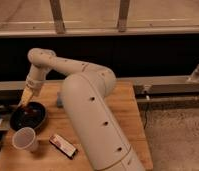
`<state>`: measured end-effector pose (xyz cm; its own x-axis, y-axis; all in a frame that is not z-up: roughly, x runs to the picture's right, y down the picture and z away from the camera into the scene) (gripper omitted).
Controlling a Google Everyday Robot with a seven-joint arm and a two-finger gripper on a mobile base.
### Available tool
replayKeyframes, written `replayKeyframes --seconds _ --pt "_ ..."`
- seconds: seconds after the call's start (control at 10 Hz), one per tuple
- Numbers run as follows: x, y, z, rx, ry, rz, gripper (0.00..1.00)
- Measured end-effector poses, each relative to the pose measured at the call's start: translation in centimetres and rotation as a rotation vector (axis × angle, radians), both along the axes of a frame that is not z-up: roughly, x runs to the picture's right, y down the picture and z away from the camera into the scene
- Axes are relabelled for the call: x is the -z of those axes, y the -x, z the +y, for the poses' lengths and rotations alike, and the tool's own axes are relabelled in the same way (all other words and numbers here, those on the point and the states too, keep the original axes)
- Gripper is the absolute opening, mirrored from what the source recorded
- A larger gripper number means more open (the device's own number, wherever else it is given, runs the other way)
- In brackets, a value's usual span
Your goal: Place the pepper in the ceramic bowl
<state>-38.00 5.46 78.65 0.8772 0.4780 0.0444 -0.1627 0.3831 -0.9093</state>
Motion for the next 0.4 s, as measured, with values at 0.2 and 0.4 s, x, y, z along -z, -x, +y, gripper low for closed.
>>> replayKeyframes --seconds 0.2,0.4 --pt "0.70 0.84 0.44 0.015 -0.004 -0.015 0.66" --pt "0.77 0.77 0.50 0.011 -0.006 -0.011 0.66"
